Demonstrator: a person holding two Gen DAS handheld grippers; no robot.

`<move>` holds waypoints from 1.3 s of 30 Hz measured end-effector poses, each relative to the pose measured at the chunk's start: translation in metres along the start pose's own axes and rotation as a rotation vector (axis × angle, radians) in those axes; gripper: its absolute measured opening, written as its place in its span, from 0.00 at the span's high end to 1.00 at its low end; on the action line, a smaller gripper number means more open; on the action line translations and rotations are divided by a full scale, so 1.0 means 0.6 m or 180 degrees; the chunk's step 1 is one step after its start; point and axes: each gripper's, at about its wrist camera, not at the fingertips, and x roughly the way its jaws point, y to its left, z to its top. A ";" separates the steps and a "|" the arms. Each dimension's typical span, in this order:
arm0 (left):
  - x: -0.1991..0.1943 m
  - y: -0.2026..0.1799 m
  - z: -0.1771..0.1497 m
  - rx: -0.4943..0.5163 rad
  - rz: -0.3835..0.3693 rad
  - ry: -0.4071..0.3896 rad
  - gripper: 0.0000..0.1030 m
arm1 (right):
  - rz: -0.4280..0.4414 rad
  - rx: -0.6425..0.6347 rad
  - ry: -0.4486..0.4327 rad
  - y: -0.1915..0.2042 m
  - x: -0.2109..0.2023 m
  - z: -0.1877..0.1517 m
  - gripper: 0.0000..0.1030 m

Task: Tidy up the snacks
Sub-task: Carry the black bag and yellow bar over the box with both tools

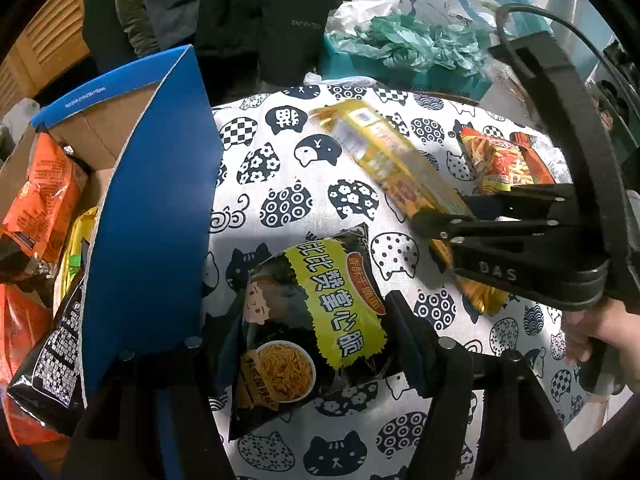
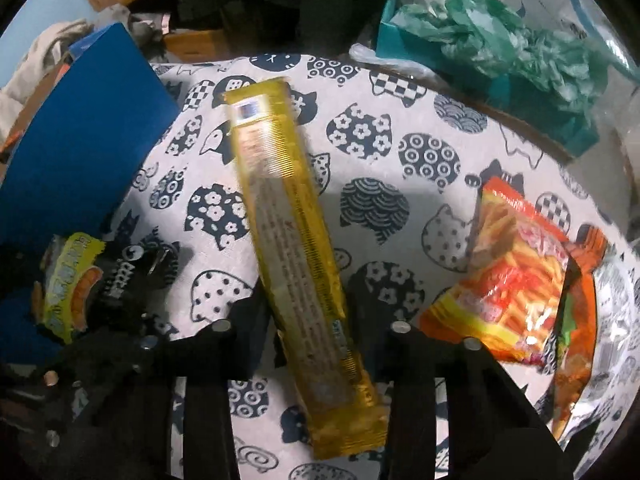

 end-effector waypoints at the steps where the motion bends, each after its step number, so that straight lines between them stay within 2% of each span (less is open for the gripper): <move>1: -0.001 0.000 0.000 -0.0002 -0.0002 0.0000 0.34 | -0.0025 0.0006 -0.0021 -0.001 -0.006 -0.003 0.73; 9: -0.021 -0.012 -0.002 0.0037 -0.0033 -0.0069 0.34 | -0.0109 0.0179 -0.0075 -0.007 -0.044 -0.036 0.74; 23: -0.093 -0.031 -0.003 0.0098 -0.0111 -0.0308 0.34 | -0.0141 0.0279 -0.0419 0.009 -0.143 -0.063 0.74; 39: -0.188 -0.012 -0.012 0.0091 -0.0115 -0.0609 0.34 | 0.0004 0.0261 -0.0775 0.062 -0.247 -0.063 0.74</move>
